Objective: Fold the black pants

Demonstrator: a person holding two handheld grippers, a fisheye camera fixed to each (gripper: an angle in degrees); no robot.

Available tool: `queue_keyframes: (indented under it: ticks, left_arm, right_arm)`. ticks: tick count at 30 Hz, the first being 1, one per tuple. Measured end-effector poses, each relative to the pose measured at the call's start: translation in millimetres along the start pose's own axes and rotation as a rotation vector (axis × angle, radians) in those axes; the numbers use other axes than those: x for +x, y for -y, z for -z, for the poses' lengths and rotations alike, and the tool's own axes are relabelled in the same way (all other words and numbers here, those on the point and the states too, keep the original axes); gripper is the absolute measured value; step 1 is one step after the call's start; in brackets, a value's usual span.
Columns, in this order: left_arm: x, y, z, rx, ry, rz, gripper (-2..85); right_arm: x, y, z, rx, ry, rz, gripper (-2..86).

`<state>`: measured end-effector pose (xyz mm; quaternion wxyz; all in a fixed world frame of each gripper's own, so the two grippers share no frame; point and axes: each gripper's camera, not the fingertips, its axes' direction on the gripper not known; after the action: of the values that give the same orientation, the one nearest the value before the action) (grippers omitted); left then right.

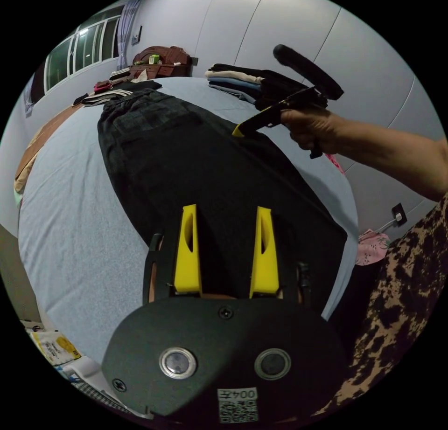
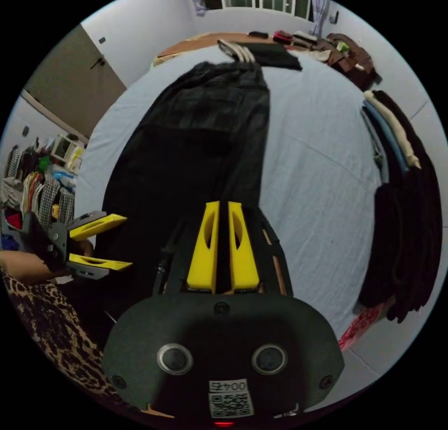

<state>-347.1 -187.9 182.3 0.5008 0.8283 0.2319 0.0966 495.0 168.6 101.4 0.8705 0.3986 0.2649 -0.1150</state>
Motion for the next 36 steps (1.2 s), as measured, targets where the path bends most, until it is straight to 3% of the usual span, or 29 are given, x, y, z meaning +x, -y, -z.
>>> queue_keyframes:
  ticks: [2, 4, 9, 17, 25, 31, 36]
  left_arm:
    - [1, -1, -5, -0.002, 0.013, 0.002, 16.6]
    - [1, -2, -8, -0.003, 0.022, 0.006, 16.2]
    - [-1, -5, -17, -0.003, 0.033, 0.016, 15.0]
    - [2, -8, -32, -0.009, 0.065, 0.012, 14.2]
    - [2, -9, -44, -0.009, 0.077, 0.017, 13.8]
    - [-3, -6, -32, 0.002, 0.043, 0.122, 13.1]
    - [40, -22, -6, 0.042, -0.086, 0.014, 12.6]
  right_arm:
    - [9, -2, 8, 0.031, -0.009, 0.005, 4.7]
    - [16, 1, -19, -0.096, -0.028, 0.027, 5.4]
    - [51, -12, 31, 0.033, -0.009, -0.045, 8.0]
    - [91, -148, 49, -0.028, 0.091, -0.142, 7.8]
    - [116, -203, 25, -0.034, 0.177, -0.161, 6.7]
    - [191, -210, 37, -0.033, 0.326, -0.217, 8.5]
    - [267, -244, 47, -0.020, 0.582, -0.338, 11.5]
